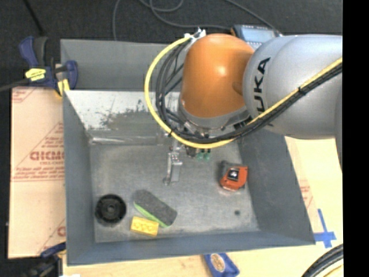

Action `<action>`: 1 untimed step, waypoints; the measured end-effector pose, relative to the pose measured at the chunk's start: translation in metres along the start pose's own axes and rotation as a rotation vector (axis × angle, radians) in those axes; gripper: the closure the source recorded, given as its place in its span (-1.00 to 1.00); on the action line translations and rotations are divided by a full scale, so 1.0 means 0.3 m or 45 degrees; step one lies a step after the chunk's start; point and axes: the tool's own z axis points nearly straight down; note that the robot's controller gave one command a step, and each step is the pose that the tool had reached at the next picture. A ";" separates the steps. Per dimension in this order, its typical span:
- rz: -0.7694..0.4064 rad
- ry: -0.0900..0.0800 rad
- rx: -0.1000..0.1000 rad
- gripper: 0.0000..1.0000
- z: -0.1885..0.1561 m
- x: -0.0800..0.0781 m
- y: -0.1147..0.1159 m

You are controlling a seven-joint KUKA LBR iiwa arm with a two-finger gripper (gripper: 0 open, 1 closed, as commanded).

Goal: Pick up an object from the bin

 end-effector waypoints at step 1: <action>0.004 -0.008 -0.001 -1.00 -0.015 -0.002 -0.003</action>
Offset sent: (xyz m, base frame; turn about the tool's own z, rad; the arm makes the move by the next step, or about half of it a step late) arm -0.0338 -0.0021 -0.0802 -0.0075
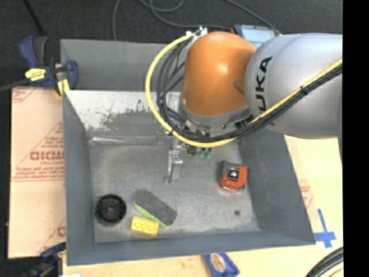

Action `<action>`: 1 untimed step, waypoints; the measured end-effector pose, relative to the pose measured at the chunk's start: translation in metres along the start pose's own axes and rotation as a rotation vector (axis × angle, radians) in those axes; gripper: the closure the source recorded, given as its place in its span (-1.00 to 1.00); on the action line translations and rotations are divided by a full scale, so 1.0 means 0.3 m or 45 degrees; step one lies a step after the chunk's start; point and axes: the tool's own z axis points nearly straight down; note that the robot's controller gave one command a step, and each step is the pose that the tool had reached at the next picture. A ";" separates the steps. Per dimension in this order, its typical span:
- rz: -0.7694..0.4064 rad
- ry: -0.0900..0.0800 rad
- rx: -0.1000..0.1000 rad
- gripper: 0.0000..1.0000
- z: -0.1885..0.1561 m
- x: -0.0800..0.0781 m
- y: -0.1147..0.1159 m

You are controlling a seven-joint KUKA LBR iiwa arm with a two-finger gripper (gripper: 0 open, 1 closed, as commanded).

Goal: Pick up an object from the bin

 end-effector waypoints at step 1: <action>-0.008 -0.010 -0.002 -1.00 0.145 0.055 -0.003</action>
Offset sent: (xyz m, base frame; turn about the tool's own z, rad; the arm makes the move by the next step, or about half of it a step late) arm -0.0230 0.0180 -0.0963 -0.0104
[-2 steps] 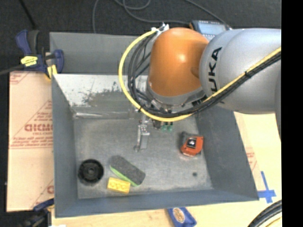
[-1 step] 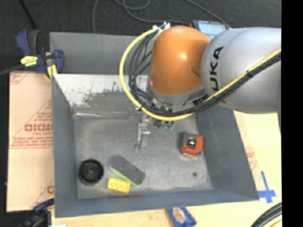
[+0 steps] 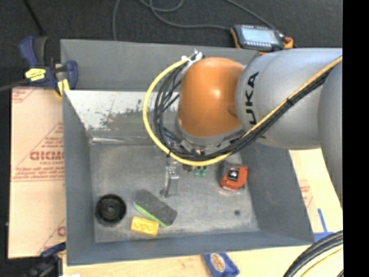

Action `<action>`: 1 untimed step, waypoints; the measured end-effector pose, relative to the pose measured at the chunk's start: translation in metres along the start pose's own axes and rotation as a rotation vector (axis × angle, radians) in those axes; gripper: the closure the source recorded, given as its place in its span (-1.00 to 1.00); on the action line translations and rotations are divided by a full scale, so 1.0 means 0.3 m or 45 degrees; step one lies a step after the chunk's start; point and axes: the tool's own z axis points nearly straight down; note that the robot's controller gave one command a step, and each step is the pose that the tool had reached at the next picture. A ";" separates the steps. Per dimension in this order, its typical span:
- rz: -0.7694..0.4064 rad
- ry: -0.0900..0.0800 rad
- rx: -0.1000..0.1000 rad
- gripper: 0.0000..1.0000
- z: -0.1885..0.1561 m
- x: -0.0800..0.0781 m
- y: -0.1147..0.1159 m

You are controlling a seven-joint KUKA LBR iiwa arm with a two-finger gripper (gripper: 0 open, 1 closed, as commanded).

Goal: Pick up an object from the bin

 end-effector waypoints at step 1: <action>-0.008 0.009 0.002 -1.00 0.150 0.019 0.045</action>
Offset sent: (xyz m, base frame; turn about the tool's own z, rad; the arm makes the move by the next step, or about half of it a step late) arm -0.0659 -0.0186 -0.0703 0.0482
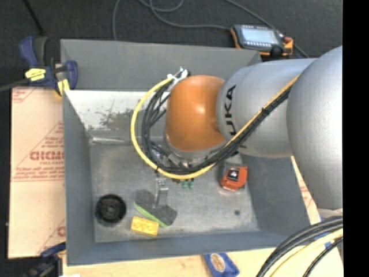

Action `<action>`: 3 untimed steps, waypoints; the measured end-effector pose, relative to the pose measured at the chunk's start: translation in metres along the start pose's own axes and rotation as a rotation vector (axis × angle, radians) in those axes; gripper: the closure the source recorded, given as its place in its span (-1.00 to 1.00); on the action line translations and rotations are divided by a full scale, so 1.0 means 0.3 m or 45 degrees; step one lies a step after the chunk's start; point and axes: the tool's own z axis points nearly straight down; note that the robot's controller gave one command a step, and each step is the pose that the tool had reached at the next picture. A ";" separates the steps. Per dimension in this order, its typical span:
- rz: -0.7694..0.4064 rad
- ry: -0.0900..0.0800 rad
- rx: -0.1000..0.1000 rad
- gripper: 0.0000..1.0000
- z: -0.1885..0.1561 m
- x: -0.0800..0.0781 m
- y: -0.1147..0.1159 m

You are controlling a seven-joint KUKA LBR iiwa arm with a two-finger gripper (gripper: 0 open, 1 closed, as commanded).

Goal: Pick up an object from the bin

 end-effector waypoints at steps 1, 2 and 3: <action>0.000 -0.001 -0.002 -1.00 0.027 0.012 0.008; 0.033 0.009 0.003 -1.00 0.016 0.097 -0.023; 0.066 -0.008 -0.002 -1.00 0.159 0.129 -0.044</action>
Offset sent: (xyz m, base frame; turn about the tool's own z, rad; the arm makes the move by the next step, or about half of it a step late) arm 0.0215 0.0248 0.0101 0.0535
